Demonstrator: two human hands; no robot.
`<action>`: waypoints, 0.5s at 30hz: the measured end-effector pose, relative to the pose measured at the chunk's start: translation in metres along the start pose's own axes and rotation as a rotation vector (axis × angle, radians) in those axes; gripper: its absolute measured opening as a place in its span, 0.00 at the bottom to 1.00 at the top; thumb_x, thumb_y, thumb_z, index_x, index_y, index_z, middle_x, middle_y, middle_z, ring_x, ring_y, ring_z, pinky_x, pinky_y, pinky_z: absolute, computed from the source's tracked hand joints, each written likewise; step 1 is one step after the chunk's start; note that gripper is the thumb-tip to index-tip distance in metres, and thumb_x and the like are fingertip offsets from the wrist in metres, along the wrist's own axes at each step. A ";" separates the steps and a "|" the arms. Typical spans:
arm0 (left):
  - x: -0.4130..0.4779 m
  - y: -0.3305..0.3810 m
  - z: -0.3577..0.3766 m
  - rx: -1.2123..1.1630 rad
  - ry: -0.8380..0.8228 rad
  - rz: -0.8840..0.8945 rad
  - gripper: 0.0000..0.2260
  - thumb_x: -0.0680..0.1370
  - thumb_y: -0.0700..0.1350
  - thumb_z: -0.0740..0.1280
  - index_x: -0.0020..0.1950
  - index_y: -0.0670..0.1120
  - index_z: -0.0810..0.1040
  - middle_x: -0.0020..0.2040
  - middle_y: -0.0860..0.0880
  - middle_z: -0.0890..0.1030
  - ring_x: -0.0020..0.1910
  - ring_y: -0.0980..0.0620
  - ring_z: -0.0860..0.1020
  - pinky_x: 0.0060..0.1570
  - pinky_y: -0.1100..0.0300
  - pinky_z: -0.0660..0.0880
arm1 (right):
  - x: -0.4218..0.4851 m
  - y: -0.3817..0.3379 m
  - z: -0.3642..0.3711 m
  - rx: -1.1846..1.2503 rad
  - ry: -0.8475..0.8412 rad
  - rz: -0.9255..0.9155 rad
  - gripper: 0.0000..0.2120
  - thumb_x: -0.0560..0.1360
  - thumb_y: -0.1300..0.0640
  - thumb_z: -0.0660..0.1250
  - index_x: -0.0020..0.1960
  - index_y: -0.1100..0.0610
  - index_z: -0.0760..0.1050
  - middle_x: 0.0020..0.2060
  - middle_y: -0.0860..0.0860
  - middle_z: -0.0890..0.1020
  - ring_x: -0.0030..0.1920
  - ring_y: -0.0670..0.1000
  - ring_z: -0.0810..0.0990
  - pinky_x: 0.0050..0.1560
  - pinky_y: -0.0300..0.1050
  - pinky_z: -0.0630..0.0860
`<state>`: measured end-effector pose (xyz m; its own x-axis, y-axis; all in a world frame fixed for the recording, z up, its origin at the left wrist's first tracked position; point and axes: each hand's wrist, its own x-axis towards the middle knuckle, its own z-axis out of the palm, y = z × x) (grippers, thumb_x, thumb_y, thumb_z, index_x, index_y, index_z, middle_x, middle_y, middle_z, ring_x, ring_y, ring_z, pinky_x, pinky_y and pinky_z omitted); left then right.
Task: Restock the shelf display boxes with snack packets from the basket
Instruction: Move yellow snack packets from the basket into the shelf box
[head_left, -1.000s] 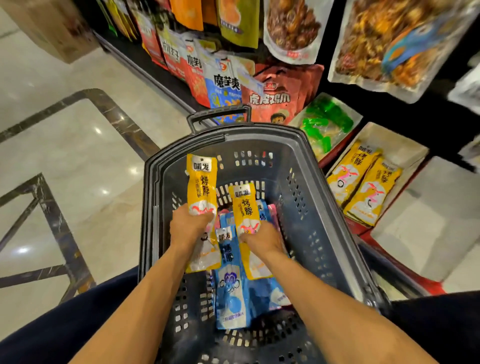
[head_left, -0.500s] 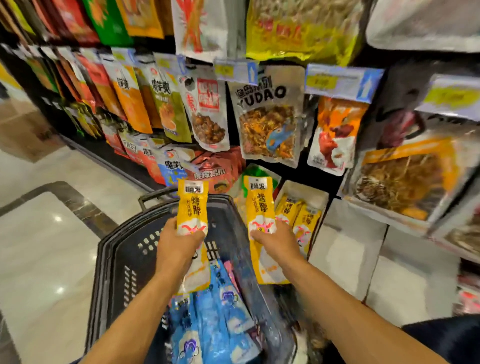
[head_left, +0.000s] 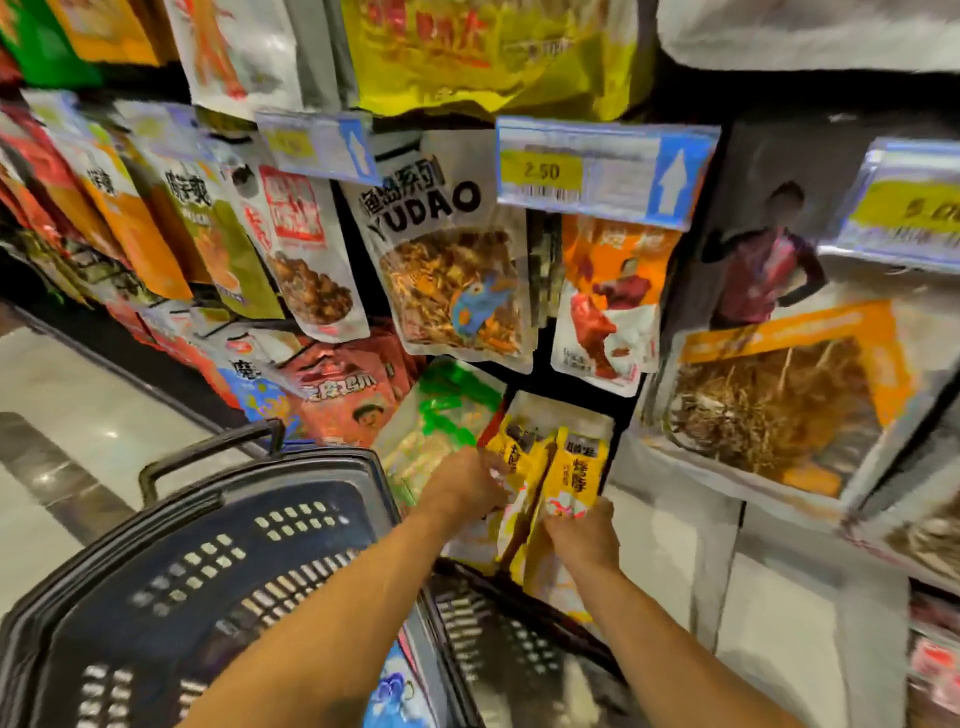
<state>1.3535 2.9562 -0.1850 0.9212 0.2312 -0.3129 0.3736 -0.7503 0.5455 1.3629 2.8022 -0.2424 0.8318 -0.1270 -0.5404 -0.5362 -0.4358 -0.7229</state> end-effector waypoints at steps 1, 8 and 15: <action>0.012 -0.001 0.005 0.005 -0.015 -0.017 0.17 0.72 0.45 0.74 0.61 0.49 0.81 0.56 0.47 0.82 0.54 0.48 0.80 0.46 0.61 0.74 | 0.008 0.001 0.004 -0.023 0.023 -0.035 0.33 0.74 0.50 0.70 0.72 0.58 0.59 0.61 0.59 0.78 0.60 0.62 0.77 0.52 0.49 0.75; 0.085 -0.020 0.040 0.021 -0.042 -0.073 0.19 0.77 0.40 0.64 0.68 0.48 0.75 0.65 0.46 0.77 0.61 0.46 0.78 0.55 0.57 0.75 | 0.053 0.012 0.028 -0.188 0.020 -0.175 0.35 0.79 0.59 0.63 0.79 0.47 0.47 0.65 0.59 0.66 0.59 0.63 0.75 0.54 0.55 0.76; 0.099 -0.052 0.078 0.355 -0.059 0.080 0.16 0.82 0.45 0.60 0.70 0.44 0.72 0.69 0.42 0.72 0.66 0.44 0.72 0.59 0.62 0.67 | 0.062 0.035 0.044 -0.516 0.026 -0.289 0.29 0.76 0.64 0.60 0.75 0.58 0.57 0.76 0.58 0.50 0.75 0.59 0.59 0.70 0.48 0.67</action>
<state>1.4165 2.9697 -0.3055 0.9342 0.1353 -0.3300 0.2306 -0.9350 0.2695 1.3890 2.8184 -0.3200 0.9403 0.0423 -0.3377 -0.1540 -0.8320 -0.5329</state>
